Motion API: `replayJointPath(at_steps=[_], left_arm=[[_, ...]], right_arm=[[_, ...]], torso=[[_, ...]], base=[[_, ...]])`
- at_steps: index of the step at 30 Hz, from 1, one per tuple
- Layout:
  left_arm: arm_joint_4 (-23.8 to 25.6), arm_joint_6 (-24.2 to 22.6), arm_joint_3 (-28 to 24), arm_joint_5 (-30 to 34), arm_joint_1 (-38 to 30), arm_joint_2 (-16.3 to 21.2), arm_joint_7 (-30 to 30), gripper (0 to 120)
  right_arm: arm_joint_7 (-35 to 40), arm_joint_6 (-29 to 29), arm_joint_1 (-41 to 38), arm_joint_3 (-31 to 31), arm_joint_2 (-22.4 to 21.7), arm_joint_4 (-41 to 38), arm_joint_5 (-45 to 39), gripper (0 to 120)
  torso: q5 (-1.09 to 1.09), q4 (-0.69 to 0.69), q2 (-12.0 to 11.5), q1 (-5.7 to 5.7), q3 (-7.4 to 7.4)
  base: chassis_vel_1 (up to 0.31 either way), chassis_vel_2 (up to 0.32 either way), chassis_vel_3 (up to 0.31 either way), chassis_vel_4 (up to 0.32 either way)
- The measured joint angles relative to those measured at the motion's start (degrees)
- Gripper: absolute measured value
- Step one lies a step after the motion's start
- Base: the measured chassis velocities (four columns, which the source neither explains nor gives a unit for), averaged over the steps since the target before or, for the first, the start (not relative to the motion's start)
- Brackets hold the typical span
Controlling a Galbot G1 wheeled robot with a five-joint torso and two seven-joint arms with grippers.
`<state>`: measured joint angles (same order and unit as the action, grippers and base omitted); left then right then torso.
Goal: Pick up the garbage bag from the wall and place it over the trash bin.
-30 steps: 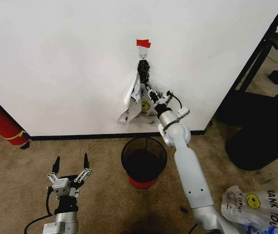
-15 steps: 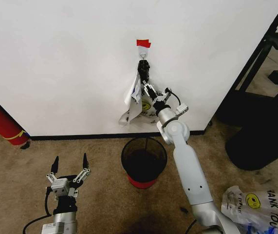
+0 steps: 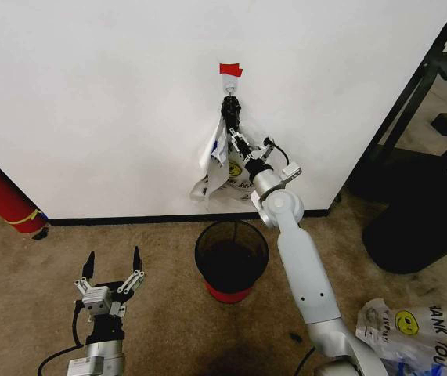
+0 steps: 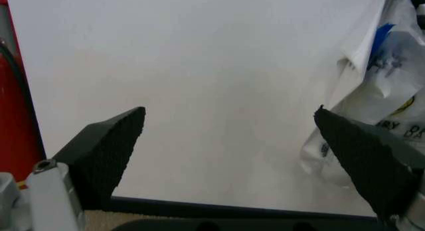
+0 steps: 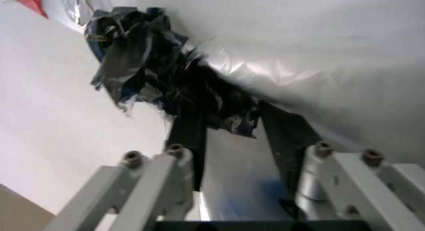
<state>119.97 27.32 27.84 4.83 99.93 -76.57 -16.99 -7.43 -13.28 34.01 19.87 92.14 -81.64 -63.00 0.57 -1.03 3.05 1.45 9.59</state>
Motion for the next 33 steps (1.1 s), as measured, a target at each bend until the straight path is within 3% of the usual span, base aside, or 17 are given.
replayJointPath(at_steps=[7, 19, 33], left_arm=[[-0.03, -0.06, -0.87, -0.59, -0.09, -0.35, 0.05, 100], [0.34, 0.06, -0.69, -0.62, 0.15, -0.13, 0.08, 100], [0.54, 0.88, -1.62, -0.89, 0.34, 0.01, 0.11, 100]], right_arm=[[0.39, 0.04, 0.03, 0.27, 0.0, -0.2, -0.15, 0], [0.66, 0.01, 4.2, -1.09, 0.0, -5.81, 1.09, 0], [0.57, 0.77, 17.75, -4.95, 0.0, -18.91, 6.6, 0]], torso=[[0.0, 0.0, 0.0, 0.0, 0.0], [0.0, 0.0, 0.0, 0.0, 0.0], [0.0, 0.0, 0.0, 0.0, -0.01]], base=[[0.0, 0.0, 0.0, 0.0], [0.0, 0.0, 0.0, 0.0], [0.0, 0.0, 0.0, 0.0]])
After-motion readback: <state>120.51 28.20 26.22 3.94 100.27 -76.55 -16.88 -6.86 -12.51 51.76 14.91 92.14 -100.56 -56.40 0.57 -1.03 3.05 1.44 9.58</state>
